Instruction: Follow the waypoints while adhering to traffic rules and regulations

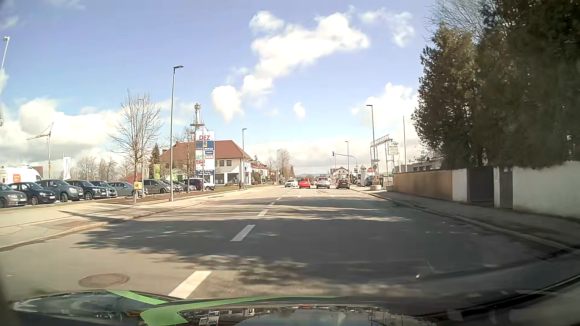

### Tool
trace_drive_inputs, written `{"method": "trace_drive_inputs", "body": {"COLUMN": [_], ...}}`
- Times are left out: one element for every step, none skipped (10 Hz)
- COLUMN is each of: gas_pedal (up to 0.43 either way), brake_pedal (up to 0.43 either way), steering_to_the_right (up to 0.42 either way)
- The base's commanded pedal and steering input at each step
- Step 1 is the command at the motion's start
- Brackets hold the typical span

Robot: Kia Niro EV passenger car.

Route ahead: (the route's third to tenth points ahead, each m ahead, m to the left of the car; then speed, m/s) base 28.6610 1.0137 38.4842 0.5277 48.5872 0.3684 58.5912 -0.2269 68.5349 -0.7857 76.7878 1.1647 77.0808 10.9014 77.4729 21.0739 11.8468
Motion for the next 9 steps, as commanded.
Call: {"method": "trace_drive_inputs", "body": {"gas_pedal": [0.000,0.000,0.000,0.000,0.000,0.000,0.000,0.000,0.000], "brake_pedal": [0.000,0.000,0.000,0.012,0.024,0.037,0.061,0.098,0.128], "steering_to_the_right": [-0.016,-0.014,-0.013,-0.012,-0.009,-0.008,-0.004,-0.002,0.000]}}
